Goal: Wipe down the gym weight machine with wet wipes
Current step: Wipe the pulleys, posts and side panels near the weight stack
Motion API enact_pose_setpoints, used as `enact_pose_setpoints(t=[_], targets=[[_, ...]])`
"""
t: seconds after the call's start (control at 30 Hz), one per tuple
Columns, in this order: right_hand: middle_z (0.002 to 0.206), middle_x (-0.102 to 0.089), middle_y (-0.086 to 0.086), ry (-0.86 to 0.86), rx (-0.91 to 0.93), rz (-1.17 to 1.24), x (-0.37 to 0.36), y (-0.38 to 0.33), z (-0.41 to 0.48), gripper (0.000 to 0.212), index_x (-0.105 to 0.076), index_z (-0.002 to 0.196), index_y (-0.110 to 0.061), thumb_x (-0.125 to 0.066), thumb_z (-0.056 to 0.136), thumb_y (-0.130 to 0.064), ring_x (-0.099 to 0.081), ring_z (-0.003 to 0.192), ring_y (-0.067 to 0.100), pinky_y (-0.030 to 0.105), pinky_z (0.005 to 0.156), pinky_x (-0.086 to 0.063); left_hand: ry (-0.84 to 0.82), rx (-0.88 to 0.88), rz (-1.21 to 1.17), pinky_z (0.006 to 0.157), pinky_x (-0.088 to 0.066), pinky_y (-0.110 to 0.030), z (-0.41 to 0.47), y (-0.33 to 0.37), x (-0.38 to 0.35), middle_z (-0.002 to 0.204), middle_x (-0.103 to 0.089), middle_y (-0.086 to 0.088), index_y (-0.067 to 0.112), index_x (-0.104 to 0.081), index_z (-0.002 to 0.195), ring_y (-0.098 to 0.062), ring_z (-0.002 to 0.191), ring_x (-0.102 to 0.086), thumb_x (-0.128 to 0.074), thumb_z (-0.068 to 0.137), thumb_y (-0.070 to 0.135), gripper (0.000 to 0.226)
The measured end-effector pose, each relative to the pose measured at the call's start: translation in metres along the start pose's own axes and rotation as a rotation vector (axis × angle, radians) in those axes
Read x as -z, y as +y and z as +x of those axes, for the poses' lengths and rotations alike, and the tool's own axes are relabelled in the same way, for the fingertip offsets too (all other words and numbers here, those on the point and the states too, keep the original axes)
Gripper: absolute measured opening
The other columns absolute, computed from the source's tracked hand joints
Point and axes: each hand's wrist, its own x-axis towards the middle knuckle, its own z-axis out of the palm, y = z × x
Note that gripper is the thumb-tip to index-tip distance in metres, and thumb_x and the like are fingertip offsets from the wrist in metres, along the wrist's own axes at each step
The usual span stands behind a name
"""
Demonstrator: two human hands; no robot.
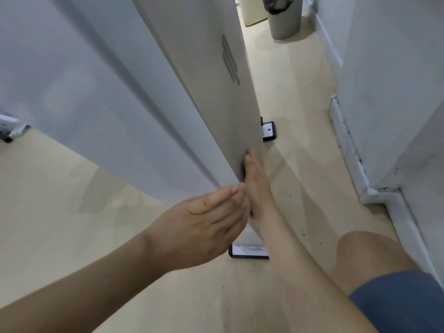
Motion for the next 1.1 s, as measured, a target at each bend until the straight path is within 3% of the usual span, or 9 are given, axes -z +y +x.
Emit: enact_pose_setpoints(t=[0.07,0.17,0.33,0.5,0.67,0.8,0.87,1.0,1.1], targets=[[0.16,-0.023,-0.015,-0.074,0.045,0.057,0.0,-0.023,-0.005,0.088,-0.027,0.154,-0.026,-0.034,0.084,-0.079,-0.018,0.146,-0.001,0.026,0.122,-0.012,-0.018,0.019,-0.022,0.122,-0.008,-0.045,0.0,0.01,0.001,0.131,-0.06,-0.016,-0.001,-0.058,0.129,-0.031,0.13,-0.049,-0.037,0.092,0.017,0.046],[0.158,-0.012,-0.021,-0.14,0.203,0.053,0.002,-0.028,-0.001,0.062,-0.014,0.154,-0.028,-0.028,0.099,-0.054,-0.009,0.144,-0.008,0.002,0.111,-0.005,0.004,0.027,-0.067,0.122,-0.01,-0.042,0.001,0.008,0.0,0.124,-0.062,-0.011,0.001,-0.063,0.123,-0.029,0.128,-0.048,-0.041,0.089,0.02,0.044],[0.16,-0.015,-0.021,-0.168,-0.052,0.076,0.009,0.084,0.023,0.108,-0.016,0.154,-0.04,-0.031,0.065,-0.099,-0.013,0.146,-0.004,0.041,0.122,-0.011,-0.009,-0.044,0.103,0.12,-0.003,-0.045,0.003,0.004,-0.017,0.122,-0.061,-0.006,0.007,-0.06,0.122,-0.022,0.12,-0.053,-0.032,0.092,0.021,0.044],[0.154,-0.026,-0.026,-0.165,0.015,0.19,0.008,0.029,0.002,0.068,-0.024,0.153,-0.033,-0.029,0.095,-0.068,-0.025,0.137,-0.014,0.016,0.117,-0.019,0.022,-0.082,0.056,0.121,-0.005,-0.044,0.006,0.017,-0.03,0.12,-0.065,-0.006,0.009,-0.063,0.117,-0.022,0.118,-0.054,-0.035,0.091,0.02,0.04],[0.16,-0.026,-0.009,-0.063,-0.203,0.149,0.027,0.103,0.02,0.109,-0.028,0.153,-0.026,-0.026,0.067,-0.091,-0.025,0.145,0.006,0.038,0.122,-0.018,0.013,-0.143,0.037,0.12,-0.009,-0.046,0.006,0.037,-0.035,0.123,-0.064,-0.013,0.002,-0.063,0.121,-0.027,0.118,-0.059,-0.027,0.095,0.01,0.045],[0.142,-0.045,-0.022,-0.06,-0.196,0.257,0.03,0.094,0.016,0.059,-0.041,0.147,-0.028,-0.026,0.1,-0.059,-0.043,0.13,-0.003,0.022,0.115,-0.029,-0.044,-0.247,0.095,0.113,-0.017,-0.051,0.023,0.067,-0.053,0.115,-0.065,-0.02,-0.005,-0.062,0.117,-0.034,0.112,-0.059,-0.035,0.093,0.018,0.043],[0.137,-0.046,-0.03,-0.122,-0.098,0.286,0.027,0.081,0.022,0.052,-0.043,0.144,-0.033,-0.028,0.1,-0.056,-0.041,0.128,-0.012,0.014,0.111,-0.03,-0.036,-0.256,0.075,0.107,-0.019,-0.051,0.031,0.071,-0.058,0.112,-0.066,-0.02,-0.003,-0.065,0.112,-0.035,0.108,-0.06,-0.043,0.089,0.022,0.041],[0.16,-0.025,-0.011,-0.078,-0.13,0.118,0.023,0.103,0.05,0.101,-0.027,0.154,-0.027,-0.026,0.074,-0.088,-0.022,0.146,0.003,0.036,0.122,-0.016,0.028,-0.261,0.048,0.109,-0.021,-0.051,0.024,0.078,-0.069,0.116,-0.065,-0.021,-0.006,-0.063,0.117,-0.034,0.112,-0.059,-0.034,0.09,0.016,0.045],[0.158,-0.03,-0.003,-0.047,-0.233,0.179,0.038,0.135,0.048,0.092,-0.03,0.153,-0.022,-0.022,0.083,-0.081,-0.029,0.144,0.012,0.039,0.121,-0.021,0.058,-0.276,0.08,0.112,-0.022,-0.05,0.023,0.081,-0.074,0.117,-0.066,-0.018,-0.002,-0.065,0.117,-0.032,0.111,-0.06,-0.029,0.092,0.012,0.046]])
